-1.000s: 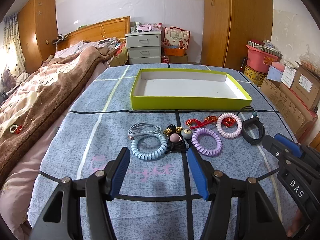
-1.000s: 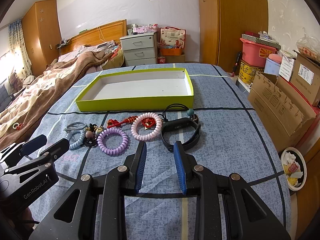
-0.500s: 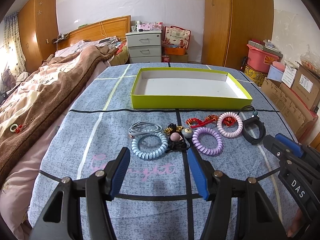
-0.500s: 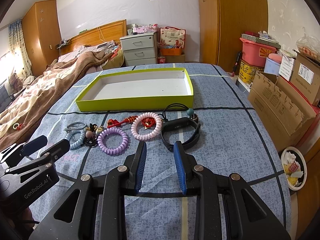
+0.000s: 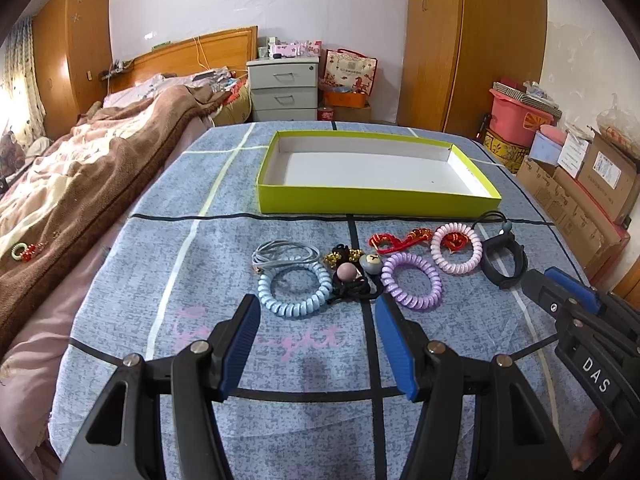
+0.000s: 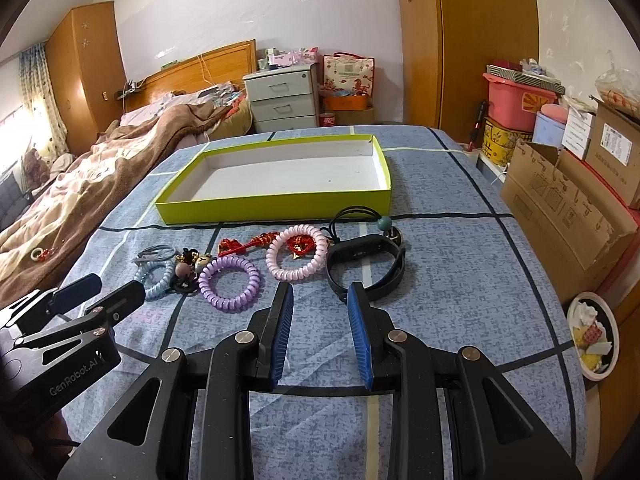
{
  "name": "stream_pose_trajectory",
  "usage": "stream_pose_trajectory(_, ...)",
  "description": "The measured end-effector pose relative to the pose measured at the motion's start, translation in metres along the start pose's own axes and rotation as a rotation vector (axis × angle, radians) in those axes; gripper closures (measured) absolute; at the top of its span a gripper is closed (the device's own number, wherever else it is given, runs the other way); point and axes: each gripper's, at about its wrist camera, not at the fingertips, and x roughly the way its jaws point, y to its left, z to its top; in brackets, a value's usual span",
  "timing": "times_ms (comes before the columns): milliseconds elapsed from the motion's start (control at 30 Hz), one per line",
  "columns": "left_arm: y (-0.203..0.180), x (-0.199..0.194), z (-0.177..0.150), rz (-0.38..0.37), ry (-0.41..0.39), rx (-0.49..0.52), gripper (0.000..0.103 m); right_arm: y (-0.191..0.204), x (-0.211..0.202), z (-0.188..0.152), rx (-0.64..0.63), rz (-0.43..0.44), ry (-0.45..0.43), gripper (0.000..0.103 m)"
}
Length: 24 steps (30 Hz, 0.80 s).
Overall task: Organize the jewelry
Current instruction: 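Grasp grey wire cable with left tool while right tool grasps purple coil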
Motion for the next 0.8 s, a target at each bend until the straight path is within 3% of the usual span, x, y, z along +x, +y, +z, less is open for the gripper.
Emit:
stream_pose_trajectory(200, 0.015, 0.006, 0.005, -0.068, 0.015, -0.013, 0.041, 0.001, 0.016, 0.005, -0.004, 0.146, 0.048, 0.074)
stream_pose_trajectory(267, 0.023, 0.009, 0.008, -0.056, 0.021, -0.005, 0.041, 0.005, 0.025, 0.006, -0.011, 0.174, 0.078, 0.073)
stream_pose_trajectory(333, 0.032, 0.009, 0.01, -0.054, 0.012, -0.022, 0.041, 0.01, 0.033, 0.007, -0.032, 0.201, 0.1, 0.07)
stream_pose_trajectory(400, 0.043, 0.014, 0.013, -0.084, 0.029, -0.05, 0.041, 0.014, 0.039, 0.008, -0.032, 0.229, 0.117, 0.055)
stream_pose_trajectory(433, 0.045, 0.016, 0.014, -0.074, 0.038, -0.049, 0.041, 0.016, 0.043, 0.009, -0.034, 0.238, 0.13, 0.054)
stream_pose_trajectory(500, 0.049, 0.02, 0.016, -0.03, 0.037, -0.031, 0.041, 0.02, 0.051, 0.011, -0.035, 0.239, 0.151, 0.054)
stream_pose_trajectory(600, 0.061, 0.023, 0.019, -0.088, 0.054, -0.064, 0.041, 0.024, 0.065, 0.014, -0.027, 0.215, 0.187, 0.054)
stream_pose_trajectory(700, 0.068, 0.026, 0.019, -0.071, 0.066, -0.063, 0.041, 0.029, 0.075, 0.015, -0.043, 0.179, 0.217, 0.054)
stream_pose_trajectory(800, 0.076, 0.032, 0.018, -0.112, 0.096, -0.09, 0.041, 0.032, 0.08, 0.015, -0.065, 0.172, 0.236, 0.054)
